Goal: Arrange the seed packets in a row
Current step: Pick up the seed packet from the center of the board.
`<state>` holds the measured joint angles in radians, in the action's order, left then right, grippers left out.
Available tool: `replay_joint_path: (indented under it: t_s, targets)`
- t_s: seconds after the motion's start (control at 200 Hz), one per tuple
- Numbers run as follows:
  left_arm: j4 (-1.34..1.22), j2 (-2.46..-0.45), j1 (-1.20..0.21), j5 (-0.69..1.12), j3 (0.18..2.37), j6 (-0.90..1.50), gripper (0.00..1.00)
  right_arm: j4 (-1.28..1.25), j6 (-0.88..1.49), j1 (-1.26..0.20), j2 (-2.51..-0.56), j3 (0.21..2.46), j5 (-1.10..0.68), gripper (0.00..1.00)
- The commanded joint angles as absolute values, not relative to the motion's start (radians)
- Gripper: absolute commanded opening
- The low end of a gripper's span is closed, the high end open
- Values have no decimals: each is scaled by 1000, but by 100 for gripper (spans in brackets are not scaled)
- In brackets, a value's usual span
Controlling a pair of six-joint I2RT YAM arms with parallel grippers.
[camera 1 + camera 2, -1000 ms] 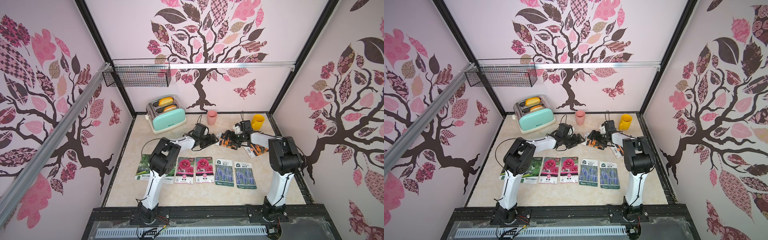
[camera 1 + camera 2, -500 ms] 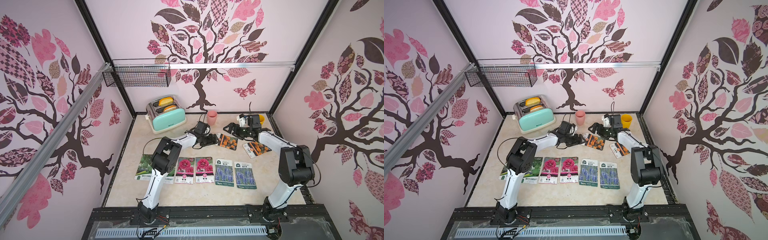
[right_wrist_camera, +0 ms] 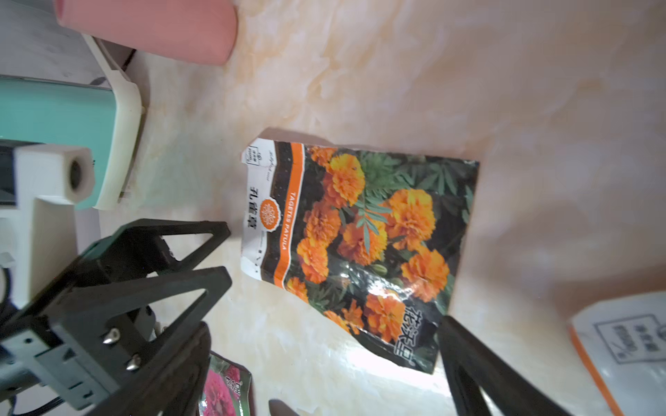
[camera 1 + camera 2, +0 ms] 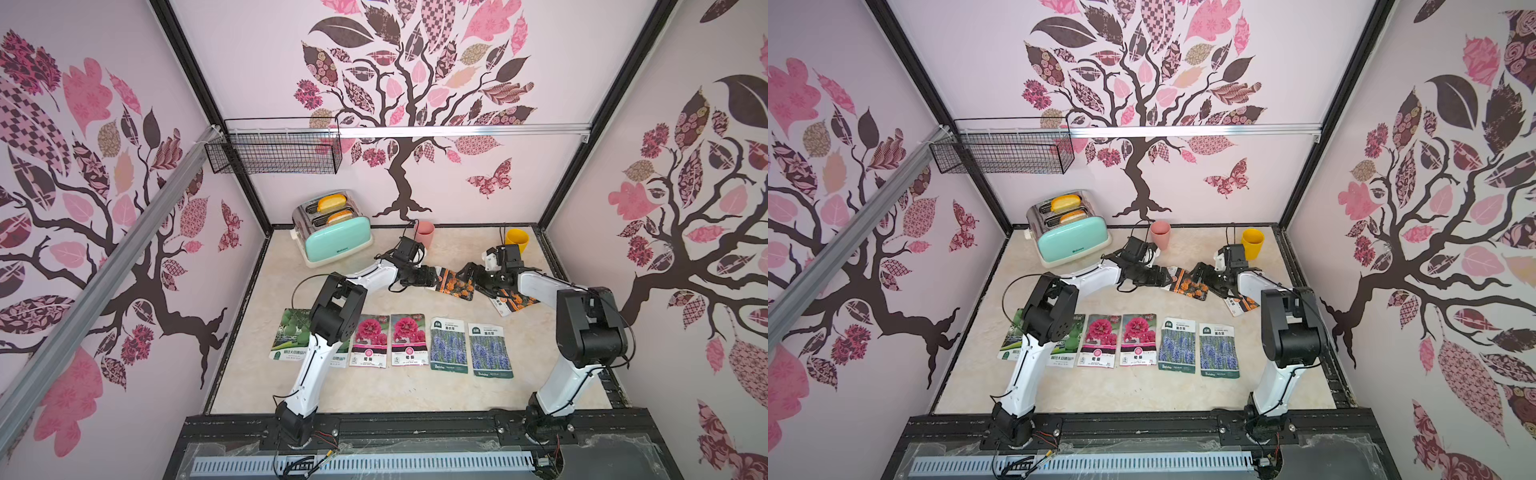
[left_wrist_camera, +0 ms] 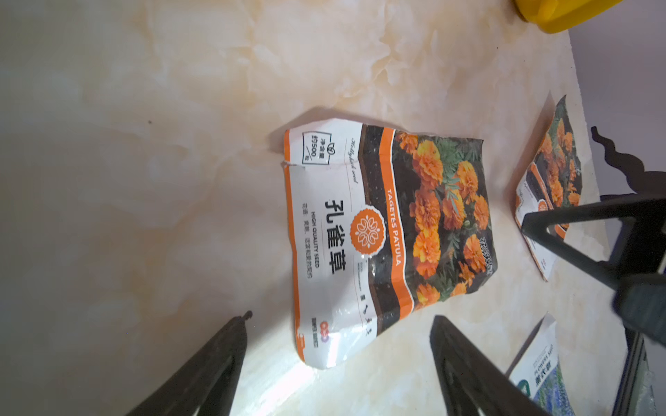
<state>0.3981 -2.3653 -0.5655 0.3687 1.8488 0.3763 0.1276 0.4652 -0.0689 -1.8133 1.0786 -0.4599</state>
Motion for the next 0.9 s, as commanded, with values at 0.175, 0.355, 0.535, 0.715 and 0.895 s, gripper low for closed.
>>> replay_joint_path:
  t_s: [0.175,0.355,0.535,0.715,0.895]
  targets:
    - [550,-2468,-582,370,1934,263,83,94,501,-71,-1883,1052,-443,99]
    - [601,-2510,-594,397,1998,232,83,46,534,-71,-1911,1047,-502,99]
    - [610,-2531,-596,444,2004,244,82,-12,577,-70,-1931,1034,-561,99]
    - [600,-2533,-597,464,1987,253,66,-46,595,-71,-1938,1021,-585,99]
    - [562,-2511,-594,425,1950,282,18,-62,597,-71,-1929,1007,-597,99]
